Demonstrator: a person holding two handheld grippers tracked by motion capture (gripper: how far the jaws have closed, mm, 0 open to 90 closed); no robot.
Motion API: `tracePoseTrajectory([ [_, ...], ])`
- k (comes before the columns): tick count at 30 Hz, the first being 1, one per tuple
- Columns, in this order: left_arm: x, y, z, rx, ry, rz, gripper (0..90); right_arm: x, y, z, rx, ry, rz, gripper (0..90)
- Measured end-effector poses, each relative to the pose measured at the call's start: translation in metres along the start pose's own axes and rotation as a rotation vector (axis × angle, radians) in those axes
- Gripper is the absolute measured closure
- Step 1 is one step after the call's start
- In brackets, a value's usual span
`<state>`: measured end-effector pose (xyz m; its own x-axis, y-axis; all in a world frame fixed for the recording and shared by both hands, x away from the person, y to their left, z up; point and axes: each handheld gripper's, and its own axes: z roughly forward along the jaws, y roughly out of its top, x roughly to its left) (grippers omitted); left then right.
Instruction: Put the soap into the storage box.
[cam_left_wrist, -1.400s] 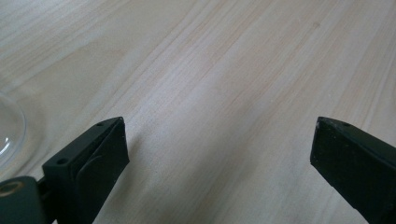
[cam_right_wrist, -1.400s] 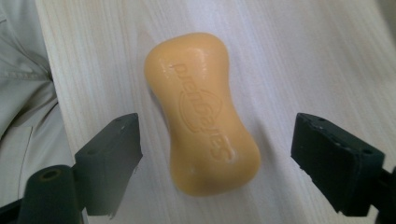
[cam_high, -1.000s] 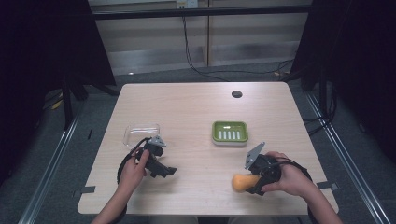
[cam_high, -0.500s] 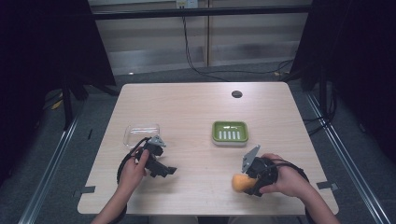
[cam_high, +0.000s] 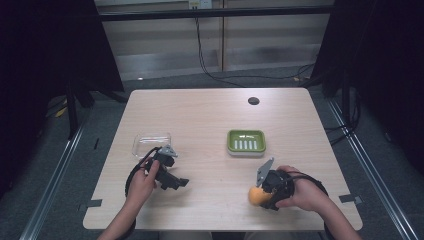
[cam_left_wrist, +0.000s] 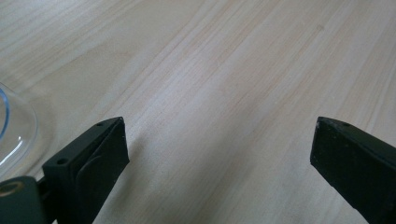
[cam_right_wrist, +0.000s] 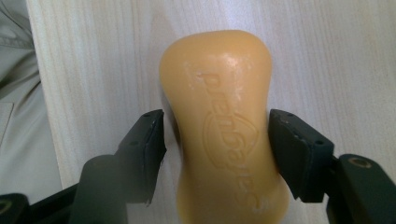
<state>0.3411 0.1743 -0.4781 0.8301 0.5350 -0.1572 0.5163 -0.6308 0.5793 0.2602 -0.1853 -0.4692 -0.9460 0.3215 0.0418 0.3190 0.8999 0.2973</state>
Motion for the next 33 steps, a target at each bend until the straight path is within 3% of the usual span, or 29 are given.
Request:
tracePoseTrajectory([
  [3, 0.001, 0.001, -0.001, 0.016, -0.001, 0.021, 4.0, 0.002, 0.001, 0.001, 0.017, -0.002, 0.001, 38.7],
  [4, 0.003, 0.001, -0.003, 0.041, -0.005, 0.056, 3.9, 0.001, 0.002, 0.002, 0.02, -0.01, -0.018, 39.1],
  [6, 0.0, 0.0, -0.001, 0.002, -0.003, 0.012, 3.9, 0.001, 0.003, 0.002, 0.023, -0.009, -0.027, 40.0],
  [15, 0.001, 0.0, -0.001, 0.005, -0.002, 0.014, 3.9, 0.002, 0.005, 0.002, 0.045, -0.002, -0.012, 44.5],
  [16, 0.003, 0.001, -0.003, 0.039, -0.002, 0.056, 3.9, 0.002, 0.006, 0.002, 0.048, -0.005, -0.022, 44.9],
  [18, 0.002, 0.001, -0.003, 0.036, -0.002, 0.051, 4.0, 0.004, 0.007, 0.002, 0.065, 0.0, 0.003, 45.4],
  [19, 0.0, 0.001, -0.001, 0.007, 0.0, 0.014, 3.9, 0.002, 0.008, 0.002, 0.063, 0.0, -0.018, 45.9],
  [21, 0.002, 0.001, -0.002, 0.032, -0.001, 0.047, 3.9, 0.003, 0.009, 0.002, 0.074, 0.0, -0.007, 46.9],
  [22, 0.002, 0.001, -0.002, 0.029, -0.003, 0.045, 3.9, 0.002, 0.009, 0.002, 0.074, 0.002, -0.024, 48.3],
  [23, 0.0, 0.0, -0.001, 0.004, -0.003, 0.014, 3.9, 0.002, 0.01, 0.002, 0.077, -0.002, -0.015, 48.5],
  [24, 0.002, 0.001, -0.002, 0.03, -0.003, 0.049, 3.9, 0.001, 0.01, 0.002, 0.077, -0.002, -0.022, 48.6],
  [25, 0.002, 0.001, -0.003, 0.036, -0.004, 0.055, 3.9, 0.001, 0.01, 0.002, 0.079, -0.001, -0.022, 49.0],
  [26, 0.0, 0.0, -0.002, 0.009, -0.003, 0.021, 3.9, 0.0, 0.01, 0.002, 0.073, -0.002, -0.02, 49.4],
  [33, 0.0, 0.0, -0.002, 0.012, 0.0, 0.023, 3.9, 0.0, 0.011, 0.002, 0.077, 0.006, -0.018, 49.9],
])
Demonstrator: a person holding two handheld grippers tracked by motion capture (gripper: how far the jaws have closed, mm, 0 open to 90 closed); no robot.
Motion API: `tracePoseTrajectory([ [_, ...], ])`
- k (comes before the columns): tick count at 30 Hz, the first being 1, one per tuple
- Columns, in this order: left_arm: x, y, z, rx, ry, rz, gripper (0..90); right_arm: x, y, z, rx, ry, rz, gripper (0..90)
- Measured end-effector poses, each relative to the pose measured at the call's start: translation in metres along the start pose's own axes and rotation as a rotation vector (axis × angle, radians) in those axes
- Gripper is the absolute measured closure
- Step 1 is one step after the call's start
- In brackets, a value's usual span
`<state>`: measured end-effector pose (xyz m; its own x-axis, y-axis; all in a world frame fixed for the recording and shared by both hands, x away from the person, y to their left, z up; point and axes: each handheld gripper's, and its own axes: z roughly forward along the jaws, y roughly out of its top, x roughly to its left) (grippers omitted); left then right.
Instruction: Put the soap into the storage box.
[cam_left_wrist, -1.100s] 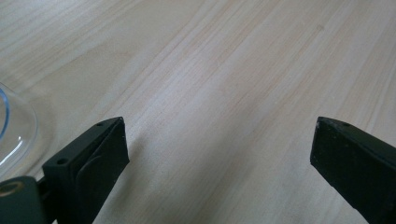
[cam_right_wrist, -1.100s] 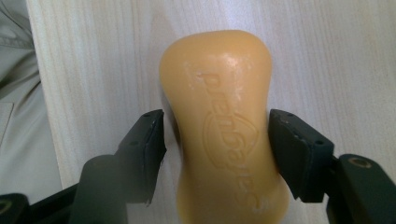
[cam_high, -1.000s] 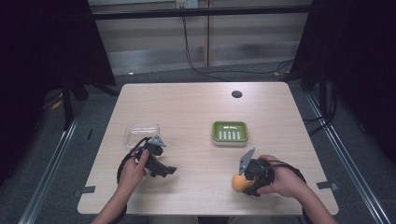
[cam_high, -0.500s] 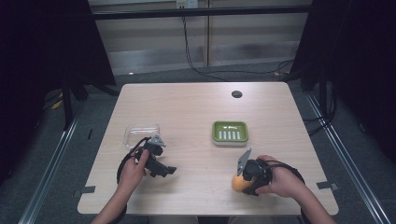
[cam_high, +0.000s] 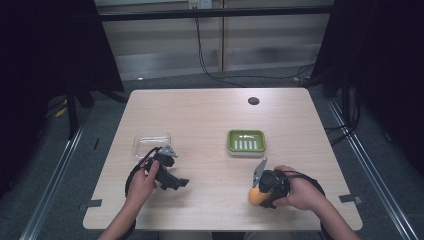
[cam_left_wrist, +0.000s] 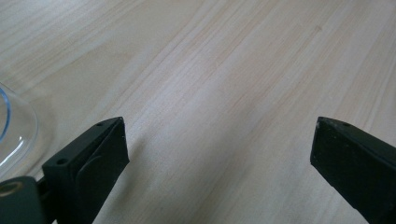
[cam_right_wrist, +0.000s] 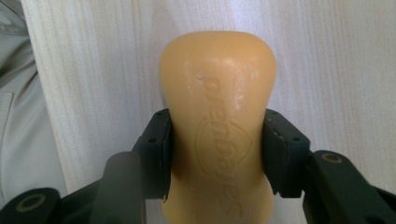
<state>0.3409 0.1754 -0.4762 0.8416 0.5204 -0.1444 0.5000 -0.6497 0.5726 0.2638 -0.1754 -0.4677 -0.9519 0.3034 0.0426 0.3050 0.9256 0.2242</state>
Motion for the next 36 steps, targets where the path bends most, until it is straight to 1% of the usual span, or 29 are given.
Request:
tracePoseTrajectory([
  [1, 0.0, 0.0, 0.0, -0.001, -0.001, -0.003, 3.9, 0.001, 0.0, -0.001, 0.009, 0.007, 0.035, 50.0],
  [2, 0.0, 0.0, 0.001, -0.004, -0.003, -0.003, 3.9, 0.001, 0.0, 0.0, 0.006, 0.01, 0.038, 50.0],
  [4, 0.0, 0.0, 0.002, -0.003, -0.003, -0.004, 3.9, -0.001, 0.0, -0.001, 0.005, 0.03, 0.024, 50.1],
  [5, 0.0, 0.0, 0.002, 0.003, -0.003, -0.003, 3.9, -0.001, -0.001, -0.001, 0.002, 0.041, 0.043, 50.1],
  [7, 0.0, 0.0, 0.001, 0.004, -0.003, -0.001, 3.9, -0.002, -0.001, -0.001, 0.001, 0.04, 0.054, 50.2],
  [8, -0.001, 0.0, 0.002, -0.013, -0.004, -0.019, 3.9, -0.002, -0.001, -0.001, 0.001, 0.04, 0.054, 50.2],
  [9, 0.003, 0.001, -0.001, 0.03, -0.004, 0.034, 3.9, -0.002, -0.001, -0.001, 0.008, 0.039, 0.058, 50.2],
  [10, 0.001, 0.0, 0.001, 0.008, -0.002, 0.004, 3.9, -0.003, -0.001, -0.001, 0.009, 0.044, 0.063, 50.2],
  [12, 0.001, 0.0, 0.001, -0.004, -0.003, -0.001, 3.9, -0.005, 0.0, -0.002, 0.015, 0.051, 0.062, 50.3],
  [13, 0.002, 0.0, 0.0, 0.012, -0.003, 0.019, 3.9, -0.007, 0.0, -0.002, 0.008, 0.051, 0.057, 50.3],
  [14, 0.003, 0.0, -0.001, 0.03, -0.006, 0.036, 3.9, -0.006, 0.0, -0.002, 0.013, 0.057, 0.08, 50.3],
  [15, 0.003, 0.0, -0.001, 0.024, -0.008, 0.037, 3.9, -0.008, 0.001, -0.003, 0.017, 0.067, 0.078, 50.3],
  [17, 0.004, 0.0, -0.001, 0.025, -0.006, 0.037, 3.9, -0.008, 0.001, -0.004, 0.018, 0.061, 0.077, 50.3],
  [18, 0.003, 0.0, 0.0, 0.015, -0.007, 0.024, 3.9, -0.008, 0.002, -0.005, 0.015, 0.06, 0.085, 50.3],
  [19, 0.001, 0.0, 0.001, -0.005, -0.006, -0.004, 3.9, -0.009, 0.002, -0.006, 0.016, 0.068, 0.079, 50.3],
  [20, 0.001, 0.0, 0.001, 0.0, -0.006, 0.002, 3.9, -0.009, 0.003, -0.008, 0.015, 0.062, 0.085, 50.3],
  [22, 0.001, 0.0, 0.001, -0.002, -0.008, 0.0, 3.9, -0.01, 0.004, -0.01, 0.01, 0.065, 0.078, 50.3],
  [23, 0.001, 0.0, 0.001, -0.002, -0.007, 0.001, 3.9, -0.01, 0.005, -0.013, 0.009, 0.061, 0.099, 50.3],
  [24, 0.001, 0.0, 0.001, -0.003, -0.007, 0.0, 3.9, -0.01, 0.005, -0.013, 0.009, 0.061, 0.099, 50.3],
  [25, 0.001, 0.0, 0.001, -0.003, -0.006, -0.001, 3.9, -0.013, 0.005, -0.015, 0.006, 0.062, 0.077, 50.4],
  [26, 0.001, 0.0, 0.001, -0.002, -0.007, 0.0, 3.9, -0.013, 0.006, -0.016, 0.001, 0.057, 0.088, 50.3],
  [27, 0.001, 0.0, 0.001, -0.004, -0.008, -0.001, 3.9, -0.013, 0.006, -0.017, 0.002, 0.058, 0.087, 50.4],
  [28, 0.001, 0.0, 0.0, -0.002, -0.008, -0.001, 3.9, -0.013, 0.007, -0.02, 0.013, 0.065, 0.094, 50.4],
  [30, 0.001, 0.0, 0.0, -0.003, -0.008, -0.003, 3.9, -0.015, 0.008, -0.022, 0.004, 0.053, 0.087, 50.4],
  [31, 0.001, 0.0, 0.0, 0.001, -0.007, -0.002, 3.9, -0.016, 0.009, -0.023, 0.009, 0.054, 0.082, 50.4],
  [33, 0.002, 0.0, 0.0, 0.001, -0.009, 0.001, 3.9, -0.017, 0.009, -0.024, 0.011, 0.053, 0.087, 50.4],
  [34, 0.002, 0.0, 0.0, -0.003, -0.009, -0.001, 3.9, -0.017, 0.01, -0.025, 0.022, 0.057, 0.102, 50.4],
  [36, 0.002, 0.0, 0.0, 0.001, -0.009, 0.0, 3.9, -0.019, 0.011, -0.025, 0.015, 0.054, 0.091, 50.4],
])
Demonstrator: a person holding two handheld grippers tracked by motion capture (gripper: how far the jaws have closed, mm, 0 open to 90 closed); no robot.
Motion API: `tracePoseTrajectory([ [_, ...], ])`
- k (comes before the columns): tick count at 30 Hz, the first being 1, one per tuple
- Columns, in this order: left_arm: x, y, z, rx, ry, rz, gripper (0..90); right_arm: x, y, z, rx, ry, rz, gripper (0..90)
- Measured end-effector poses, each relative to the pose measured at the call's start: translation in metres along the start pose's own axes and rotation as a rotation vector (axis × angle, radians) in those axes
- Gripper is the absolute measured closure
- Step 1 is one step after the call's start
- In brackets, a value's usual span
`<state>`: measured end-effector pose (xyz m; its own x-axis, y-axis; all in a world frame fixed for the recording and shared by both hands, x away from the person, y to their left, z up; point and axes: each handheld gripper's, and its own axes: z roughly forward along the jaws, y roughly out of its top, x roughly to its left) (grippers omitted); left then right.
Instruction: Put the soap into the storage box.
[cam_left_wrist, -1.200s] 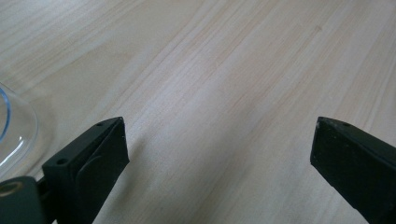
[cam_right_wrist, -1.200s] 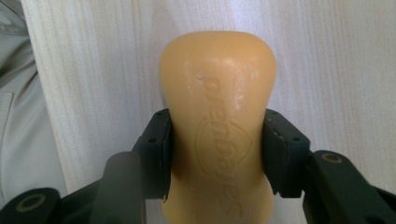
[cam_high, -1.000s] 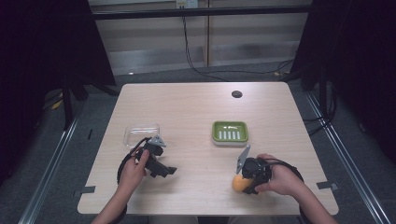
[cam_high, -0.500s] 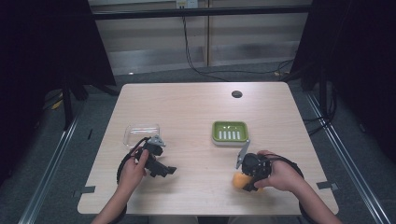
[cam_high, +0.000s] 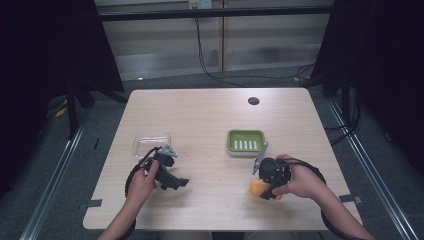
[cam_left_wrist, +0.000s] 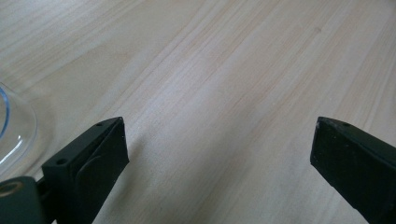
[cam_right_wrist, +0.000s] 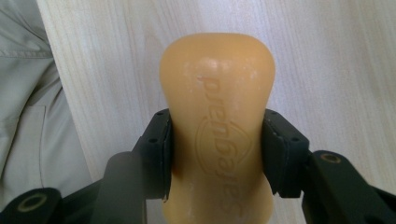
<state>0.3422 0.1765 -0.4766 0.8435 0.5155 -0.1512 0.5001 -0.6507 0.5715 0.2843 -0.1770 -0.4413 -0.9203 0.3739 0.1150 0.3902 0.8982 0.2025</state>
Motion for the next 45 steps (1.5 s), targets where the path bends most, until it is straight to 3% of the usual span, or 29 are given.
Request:
tracePoseTrajectory([
  [9, 0.0, 0.0, 0.0, -0.002, -0.001, -0.003, 3.8, -0.006, 0.004, -0.006, 0.003, 0.017, -0.001, 50.4],
  [25, -0.001, 0.0, 0.0, 0.0, -0.001, -0.002, 3.8, -0.013, 0.008, -0.009, 0.009, 0.008, 0.035, 50.4],
  [33, -0.001, 0.0, 0.0, -0.002, 0.002, -0.003, 3.8, -0.015, 0.012, -0.011, 0.013, 0.01, 0.017, 50.3],
  [42, 0.0, 0.0, -0.001, -0.003, 0.007, -0.003, 3.8, -0.017, 0.016, -0.012, 0.009, 0.007, 0.026, 50.4],
  [43, 0.0, 0.0, -0.001, -0.002, 0.007, -0.003, 3.8, -0.016, 0.017, -0.013, 0.019, 0.005, 0.048, 50.4],
  [45, 0.0, 0.0, -0.001, -0.003, 0.008, -0.002, 3.8, -0.017, 0.018, -0.014, 0.021, 0.002, 0.032, 50.4],
])
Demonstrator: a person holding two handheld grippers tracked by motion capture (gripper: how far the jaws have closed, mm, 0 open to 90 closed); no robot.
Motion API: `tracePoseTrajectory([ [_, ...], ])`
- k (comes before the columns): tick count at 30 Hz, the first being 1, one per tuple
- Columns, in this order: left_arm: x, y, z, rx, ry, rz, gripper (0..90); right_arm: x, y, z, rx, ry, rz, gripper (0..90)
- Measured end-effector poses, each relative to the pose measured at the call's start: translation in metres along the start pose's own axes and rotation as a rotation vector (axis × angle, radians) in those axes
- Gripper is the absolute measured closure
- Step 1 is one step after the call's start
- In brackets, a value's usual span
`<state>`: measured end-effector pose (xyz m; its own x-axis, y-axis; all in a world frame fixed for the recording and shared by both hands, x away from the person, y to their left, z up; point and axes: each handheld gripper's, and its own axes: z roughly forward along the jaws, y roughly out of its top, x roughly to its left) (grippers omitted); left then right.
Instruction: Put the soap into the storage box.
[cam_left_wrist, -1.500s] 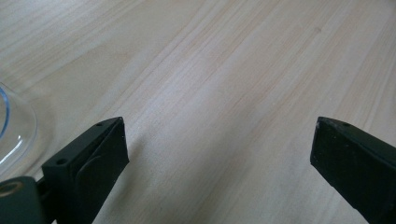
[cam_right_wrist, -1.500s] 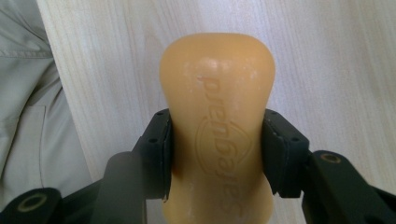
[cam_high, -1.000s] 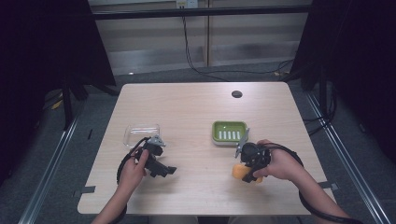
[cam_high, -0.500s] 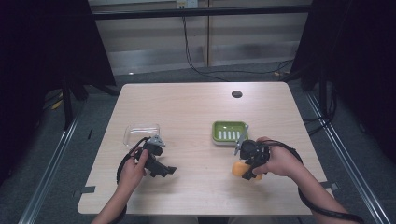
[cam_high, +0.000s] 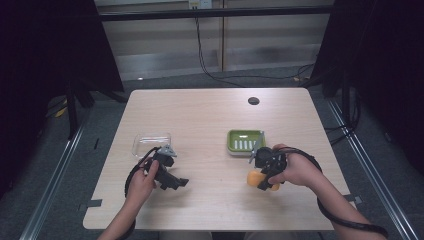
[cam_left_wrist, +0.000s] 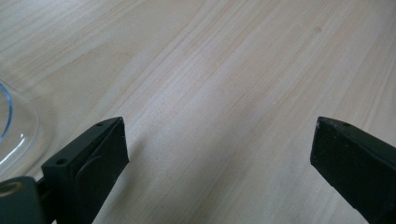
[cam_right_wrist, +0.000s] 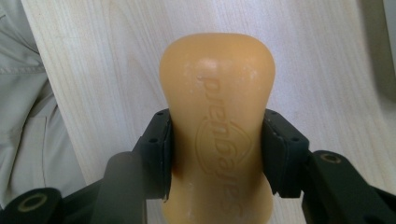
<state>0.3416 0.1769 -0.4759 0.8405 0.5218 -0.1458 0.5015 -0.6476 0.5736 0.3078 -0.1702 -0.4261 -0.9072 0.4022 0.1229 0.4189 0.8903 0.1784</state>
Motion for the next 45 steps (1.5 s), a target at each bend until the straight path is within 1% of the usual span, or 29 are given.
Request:
tracePoseTrajectory([
  [1, 0.0, 0.0, 0.0, 0.002, 0.0, 0.001, 3.8, -0.001, 0.001, 0.0, -0.007, -0.001, -0.004, 50.4],
  [3, 0.0, 0.0, 0.0, 0.002, -0.001, 0.001, 3.8, -0.001, 0.002, -0.002, -0.004, 0.003, -0.001, 50.4],
  [4, 0.0, 0.0, 0.0, -0.001, 0.0, -0.002, 3.8, -0.002, 0.003, -0.002, -0.004, 0.006, -0.01, 50.4],
  [5, 0.0, 0.0, 0.0, -0.002, 0.0, -0.001, 3.8, -0.002, 0.003, -0.003, -0.001, 0.003, -0.005, 50.4],
  [7, 0.0, 0.0, 0.0, -0.002, -0.001, -0.001, 3.8, -0.004, 0.004, -0.004, 0.004, 0.0, -0.014, 50.4],
  [8, 0.0, 0.0, 0.0, -0.002, 0.0, 0.0, 3.8, -0.004, 0.004, -0.003, -0.003, 0.002, -0.016, 50.4],
  [9, 0.0, 0.0, 0.0, -0.001, 0.0, 0.0, 3.8, -0.004, 0.005, -0.004, -0.001, 0.002, 0.002, 50.4],
  [10, 0.0, 0.0, 0.0, -0.003, -0.001, 0.0, 3.8, -0.005, 0.005, -0.004, 0.002, 0.001, -0.007, 50.4],
  [14, 0.001, 0.0, 0.0, -0.001, -0.002, 0.003, 3.8, -0.007, 0.006, -0.004, -0.002, -0.008, -0.017, 50.4],
  [17, 0.001, 0.0, 0.0, -0.003, -0.005, 0.001, 3.8, -0.009, 0.007, -0.005, 0.002, -0.007, -0.018, 50.4],
  [18, 0.0, 0.0, 0.001, -0.007, -0.006, -0.008, 3.9, -0.009, 0.008, -0.006, 0.001, -0.004, -0.014, 50.4],
  [19, 0.0, 0.0, 0.001, -0.007, -0.007, -0.008, 3.9, -0.009, 0.008, -0.006, 0.001, -0.004, -0.014, 50.4],
  [20, 0.001, 0.0, 0.001, -0.002, -0.009, 0.001, 3.8, -0.01, 0.009, -0.006, 0.007, -0.002, -0.017, 50.4],
  [23, 0.0, 0.0, 0.001, -0.003, -0.01, -0.001, 3.8, -0.011, 0.01, -0.007, 0.013, -0.002, -0.021, 50.4],
  [24, 0.0, 0.0, 0.001, -0.003, -0.01, -0.002, 3.9, -0.011, 0.01, -0.007, 0.01, -0.009, -0.009, 50.4],
  [25, 0.0, 0.0, 0.001, -0.003, -0.011, -0.002, 3.8, -0.012, 0.01, -0.007, 0.008, -0.01, -0.016, 50.4],
  [26, 0.0, 0.0, 0.001, -0.002, -0.013, -0.003, 3.8, -0.012, 0.011, -0.008, 0.012, -0.006, -0.013, 50.4],
  [30, 0.0, 0.0, 0.001, 0.004, -0.009, 0.002, 3.8, -0.015, 0.011, -0.008, 0.006, -0.022, -0.026, 50.4],
  [31, 0.0, 0.0, 0.002, -0.003, -0.012, -0.002, 3.8, -0.015, 0.011, -0.008, 0.006, -0.022, -0.026, 50.4],
  [34, 0.0, 0.0, 0.002, 0.001, -0.009, 0.001, 3.8, -0.016, 0.011, -0.01, 0.008, -0.024, -0.018, 50.4],
  [35, 0.002, 0.001, 0.0, 0.032, -0.011, 0.039, 3.8, -0.016, 0.011, -0.01, 0.005, -0.025, -0.016, 50.4],
  [37, 0.002, 0.001, 0.0, 0.032, -0.009, 0.038, 3.9, -0.016, 0.011, -0.01, 0.009, -0.022, -0.009, 50.4],
  [38, 0.002, 0.001, 0.0, 0.027, -0.008, 0.038, 3.9, -0.018, 0.012, -0.01, 0.003, -0.026, -0.025, 50.4],
  [40, -0.001, 0.0, 0.002, 0.0, -0.004, -0.003, 3.8, -0.018, 0.012, -0.009, 0.005, -0.022, -0.02, 50.4],
  [42, -0.001, 0.0, 0.002, 0.004, -0.004, -0.003, 3.8, -0.018, 0.013, -0.009, 0.016, -0.023, -0.02, 50.4],
  [44, 0.002, 0.001, -0.001, 0.032, -0.007, 0.037, 3.8, -0.019, 0.014, -0.009, 0.018, -0.026, -0.023, 50.4],
  [45, 0.002, 0.001, -0.001, 0.031, -0.007, 0.036, 3.8, -0.019, 0.016, -0.009, 0.016, -0.031, -0.033, 50.4],
])
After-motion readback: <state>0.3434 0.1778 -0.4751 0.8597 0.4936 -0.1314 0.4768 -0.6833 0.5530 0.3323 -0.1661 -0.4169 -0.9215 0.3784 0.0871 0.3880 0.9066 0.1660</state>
